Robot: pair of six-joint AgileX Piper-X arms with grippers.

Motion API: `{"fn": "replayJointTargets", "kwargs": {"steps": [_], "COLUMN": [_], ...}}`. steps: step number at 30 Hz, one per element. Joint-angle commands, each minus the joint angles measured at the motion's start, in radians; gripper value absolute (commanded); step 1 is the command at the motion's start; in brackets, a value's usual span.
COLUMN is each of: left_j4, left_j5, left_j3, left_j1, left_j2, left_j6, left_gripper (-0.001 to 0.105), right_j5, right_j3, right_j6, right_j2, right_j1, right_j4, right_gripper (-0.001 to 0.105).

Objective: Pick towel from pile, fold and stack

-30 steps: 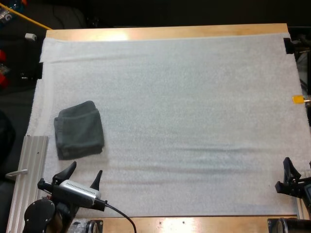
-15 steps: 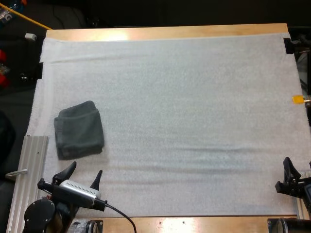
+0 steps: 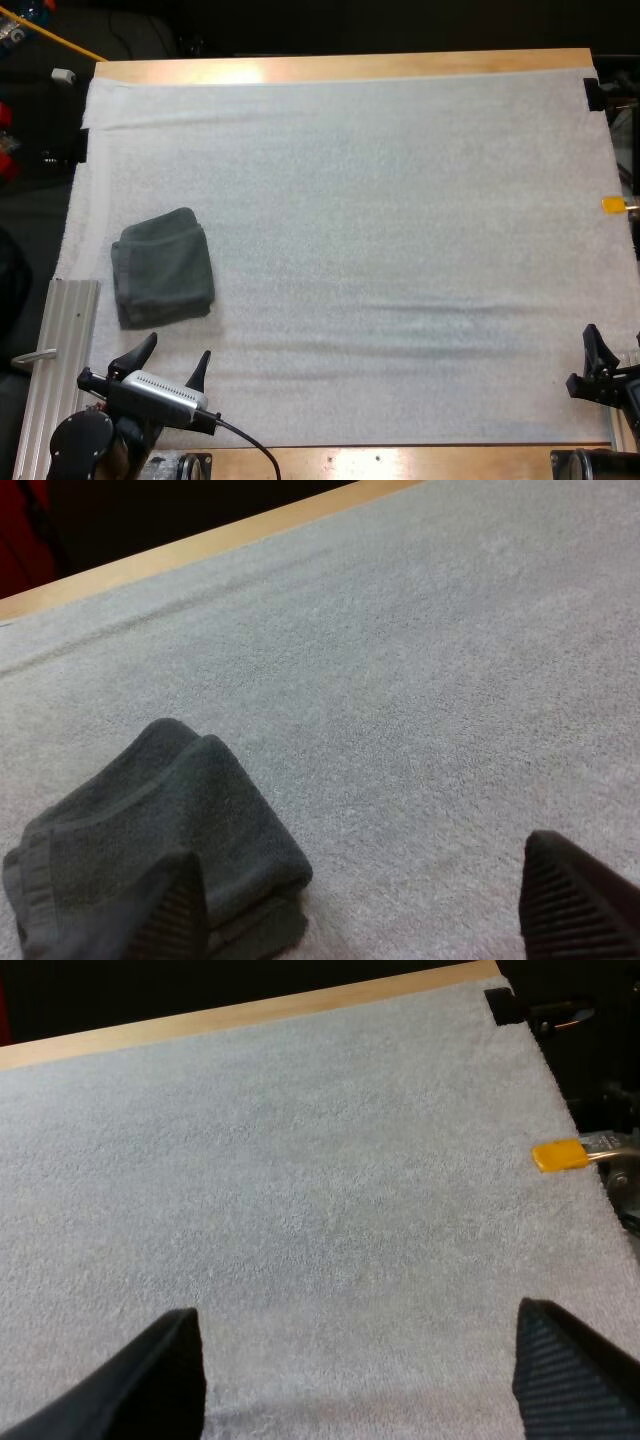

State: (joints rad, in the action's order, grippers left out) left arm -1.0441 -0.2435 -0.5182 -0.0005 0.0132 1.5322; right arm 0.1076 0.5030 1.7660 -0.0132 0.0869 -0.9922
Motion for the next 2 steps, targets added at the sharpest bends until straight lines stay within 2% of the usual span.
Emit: {"fn": "replayJointTargets", "kwargs": {"steps": [1,2], "left_j4": [0.011,0.011], "left_j5": [0.009,0.009], "left_j3": [-0.003,-0.003], "left_j1": [0.001,0.001], "left_j2": [0.134,0.134], "left_j6": [0.004,0.004], "left_gripper": [0.063,0.063], "right_j5": [0.002,0.002], "right_j3": [0.004,0.004], "right_j6": [0.001,0.001], "right_j2": [-0.038,-0.038], "right_j1": [0.003,0.003], "right_j4": [-0.001,-0.001], "right_gripper": [0.063,0.063]}}
